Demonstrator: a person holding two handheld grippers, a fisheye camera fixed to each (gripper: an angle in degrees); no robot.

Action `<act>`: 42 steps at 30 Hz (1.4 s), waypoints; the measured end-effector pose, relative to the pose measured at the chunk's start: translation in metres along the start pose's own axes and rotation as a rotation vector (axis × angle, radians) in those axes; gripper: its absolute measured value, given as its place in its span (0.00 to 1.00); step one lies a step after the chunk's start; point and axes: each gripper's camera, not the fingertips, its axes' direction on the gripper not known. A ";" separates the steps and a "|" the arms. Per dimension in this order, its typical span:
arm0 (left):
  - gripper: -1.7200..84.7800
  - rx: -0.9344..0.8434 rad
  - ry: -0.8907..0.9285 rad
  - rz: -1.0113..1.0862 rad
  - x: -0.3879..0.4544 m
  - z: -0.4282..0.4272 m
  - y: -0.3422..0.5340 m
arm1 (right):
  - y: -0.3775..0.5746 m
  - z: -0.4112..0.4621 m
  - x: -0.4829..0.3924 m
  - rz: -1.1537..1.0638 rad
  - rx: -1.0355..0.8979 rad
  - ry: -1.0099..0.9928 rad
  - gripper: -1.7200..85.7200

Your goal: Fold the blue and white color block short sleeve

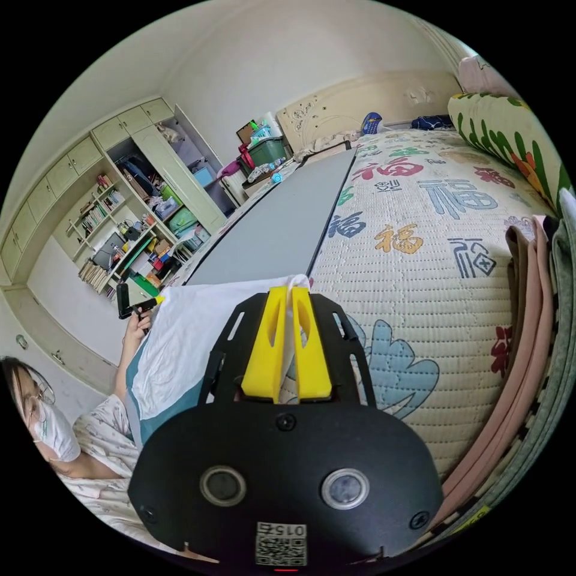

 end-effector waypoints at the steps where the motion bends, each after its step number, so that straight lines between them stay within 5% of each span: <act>1: 0.02 0.031 -0.017 0.017 0.005 -0.009 -0.006 | 0.001 0.001 0.006 0.001 0.019 0.002 0.03; 18: 0.07 0.079 -0.228 0.010 0.043 -0.071 -0.143 | 0.016 0.099 0.090 -0.035 0.052 0.168 0.05; 24: 0.07 0.269 -0.345 -0.039 0.070 -0.140 -0.183 | 0.100 0.074 0.046 -0.298 0.101 0.269 0.08; 31: 0.10 0.056 -0.544 0.255 0.267 -0.113 -0.340 | 0.315 0.037 0.031 -0.490 0.134 0.229 0.09; 38: 0.12 0.006 -0.256 0.381 0.448 0.046 -0.503 | 0.426 0.102 0.117 -0.302 0.315 0.339 0.10; 42: 0.12 -0.055 -0.205 0.424 0.517 0.133 -0.569 | 0.435 0.134 0.154 -0.314 0.254 0.336 0.11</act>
